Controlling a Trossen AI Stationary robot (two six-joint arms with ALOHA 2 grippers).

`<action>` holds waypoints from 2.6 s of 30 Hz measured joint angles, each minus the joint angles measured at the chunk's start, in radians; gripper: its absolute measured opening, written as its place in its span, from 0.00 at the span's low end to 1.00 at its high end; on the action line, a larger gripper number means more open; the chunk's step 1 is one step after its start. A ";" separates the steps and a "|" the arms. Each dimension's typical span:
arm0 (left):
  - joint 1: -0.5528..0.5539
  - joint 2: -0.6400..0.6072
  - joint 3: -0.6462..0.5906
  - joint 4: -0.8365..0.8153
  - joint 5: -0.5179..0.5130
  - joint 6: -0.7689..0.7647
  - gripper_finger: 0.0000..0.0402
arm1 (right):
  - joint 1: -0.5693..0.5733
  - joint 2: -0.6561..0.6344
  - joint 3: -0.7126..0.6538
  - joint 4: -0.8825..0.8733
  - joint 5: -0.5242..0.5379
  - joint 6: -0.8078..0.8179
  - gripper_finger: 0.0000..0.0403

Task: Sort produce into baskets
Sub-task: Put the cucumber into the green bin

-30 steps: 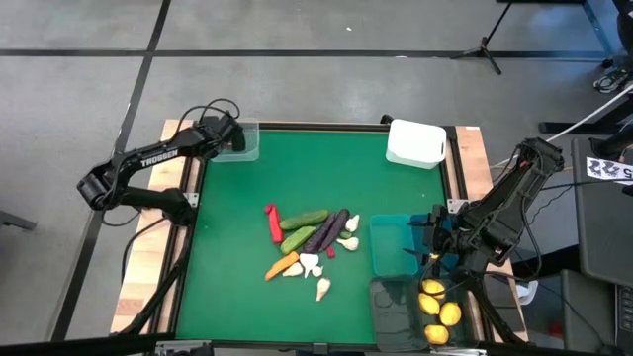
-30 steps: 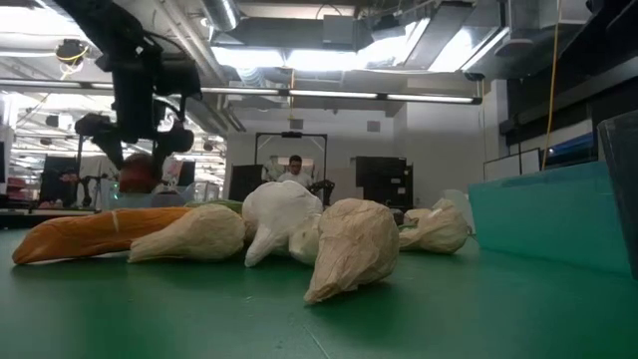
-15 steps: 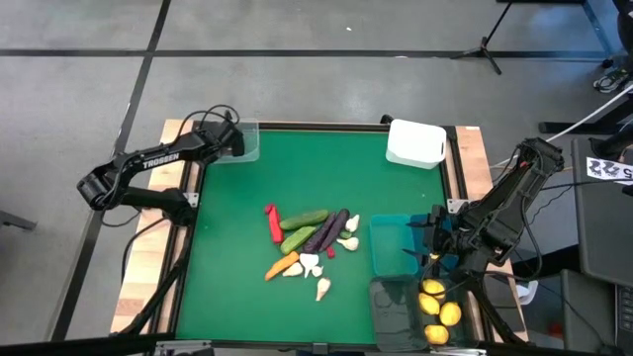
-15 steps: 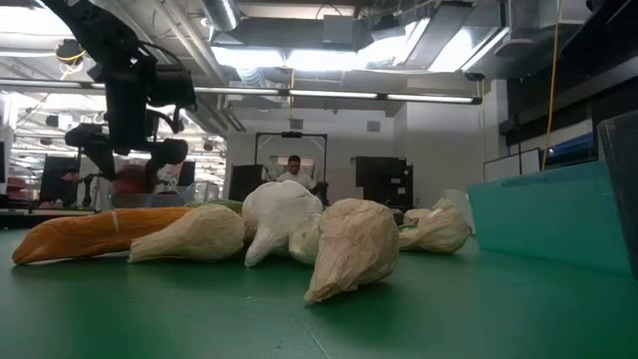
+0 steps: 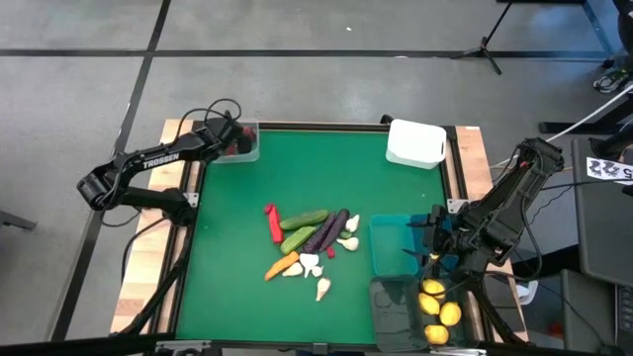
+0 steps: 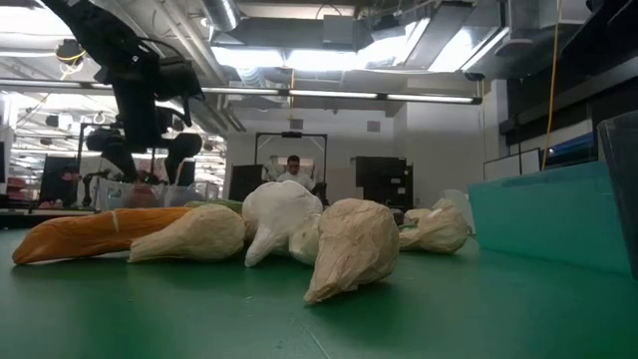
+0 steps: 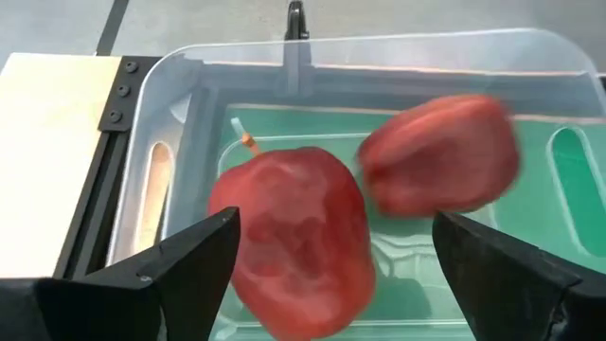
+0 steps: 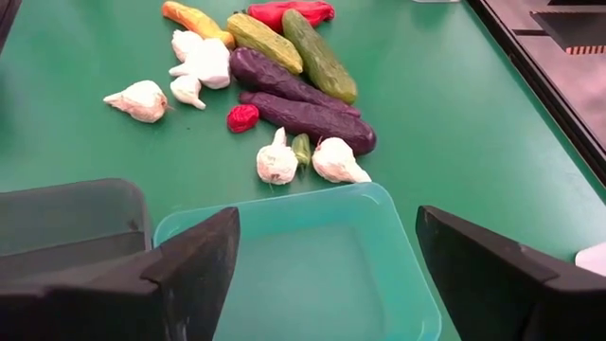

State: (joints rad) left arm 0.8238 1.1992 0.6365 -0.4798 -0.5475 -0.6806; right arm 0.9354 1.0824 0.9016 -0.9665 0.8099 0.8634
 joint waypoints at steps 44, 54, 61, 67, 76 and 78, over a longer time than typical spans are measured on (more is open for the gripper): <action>-0.997 -0.308 0.000 0.260 -0.171 0.028 0.86 | -0.855 0.155 0.004 0.952 -0.706 -0.866 0.79; -1.007 -0.308 0.000 0.252 -0.295 0.028 0.86 | -0.971 0.573 0.249 0.891 -0.996 -0.984 0.79; -1.007 -0.308 0.000 0.250 -0.296 0.060 0.86 | -1.006 0.797 0.422 0.880 -1.109 -1.041 0.79; -1.006 -0.308 -0.009 0.247 -0.298 0.077 0.86 | -1.017 0.930 0.493 0.880 -1.117 -1.061 0.79; -1.004 -0.307 -0.053 0.249 -0.317 0.021 0.86 | -1.015 1.037 0.506 0.880 -1.114 -1.077 0.79; -1.004 -0.307 -0.058 0.239 -0.319 0.000 0.86 | -1.015 1.050 0.507 0.874 -1.112 -1.078 0.79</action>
State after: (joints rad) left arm -0.1799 0.8921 0.5785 -0.2412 -0.8669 -0.6802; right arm -0.0799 2.1323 1.4082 -0.0920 -0.3023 -0.2146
